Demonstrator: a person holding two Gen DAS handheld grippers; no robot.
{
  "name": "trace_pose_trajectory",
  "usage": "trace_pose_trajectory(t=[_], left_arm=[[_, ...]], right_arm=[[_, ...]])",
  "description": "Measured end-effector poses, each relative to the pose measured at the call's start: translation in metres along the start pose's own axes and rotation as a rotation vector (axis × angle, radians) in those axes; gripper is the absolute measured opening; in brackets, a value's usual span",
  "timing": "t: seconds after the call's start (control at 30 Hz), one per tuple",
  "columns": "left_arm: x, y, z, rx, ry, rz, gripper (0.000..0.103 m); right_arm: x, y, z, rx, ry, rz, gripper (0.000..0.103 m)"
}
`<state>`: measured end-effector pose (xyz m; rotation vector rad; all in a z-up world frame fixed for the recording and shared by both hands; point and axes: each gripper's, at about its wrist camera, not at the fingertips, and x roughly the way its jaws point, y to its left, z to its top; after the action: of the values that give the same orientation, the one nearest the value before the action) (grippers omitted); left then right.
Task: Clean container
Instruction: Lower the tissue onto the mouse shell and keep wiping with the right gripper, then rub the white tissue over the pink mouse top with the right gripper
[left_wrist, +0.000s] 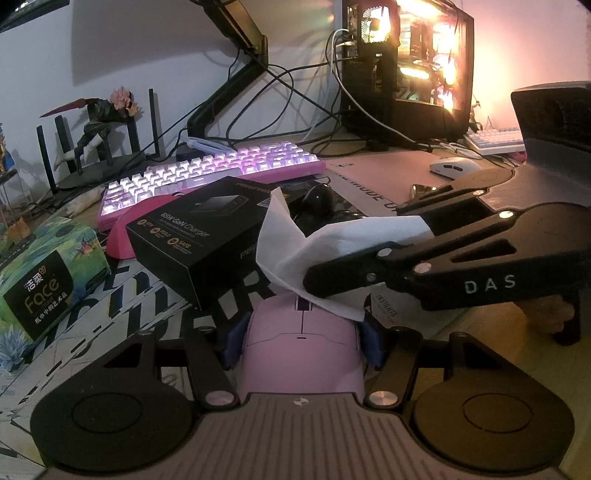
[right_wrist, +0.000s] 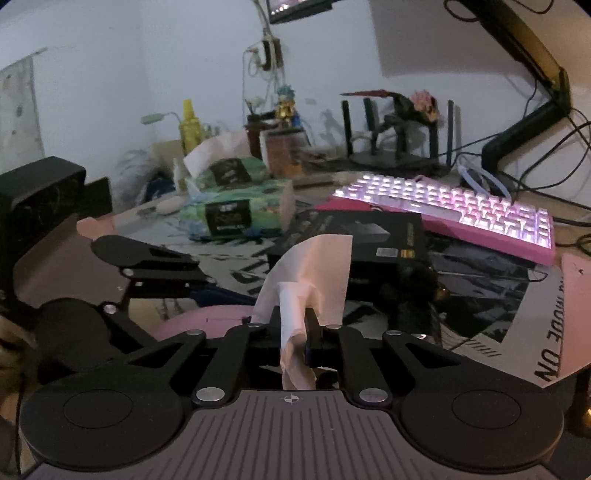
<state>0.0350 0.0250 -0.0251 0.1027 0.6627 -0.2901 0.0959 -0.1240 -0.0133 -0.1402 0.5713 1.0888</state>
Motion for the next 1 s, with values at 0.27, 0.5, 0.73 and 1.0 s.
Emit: trace_pose_trajectory(t=[0.27, 0.5, 0.73, 1.0], left_arm=[[0.0, 0.0, 0.0, -0.002, 0.0, -0.002, 0.061], [0.0, 0.0, 0.0, -0.004, -0.001, -0.003, 0.061], [-0.007, -0.003, -0.005, 0.006, -0.004, 0.017, 0.072], [-0.038, -0.011, -0.02, 0.012, 0.001, 0.049, 0.073]], right_arm=[[0.002, 0.009, 0.0, -0.065, 0.009, 0.074, 0.012], [0.003, 0.01, 0.001, -0.066, 0.007, 0.079, 0.012], [-0.007, 0.003, 0.0, -0.04, -0.045, 0.076, 0.012], [-0.011, 0.005, -0.002, -0.042, -0.064, 0.097, 0.012]])
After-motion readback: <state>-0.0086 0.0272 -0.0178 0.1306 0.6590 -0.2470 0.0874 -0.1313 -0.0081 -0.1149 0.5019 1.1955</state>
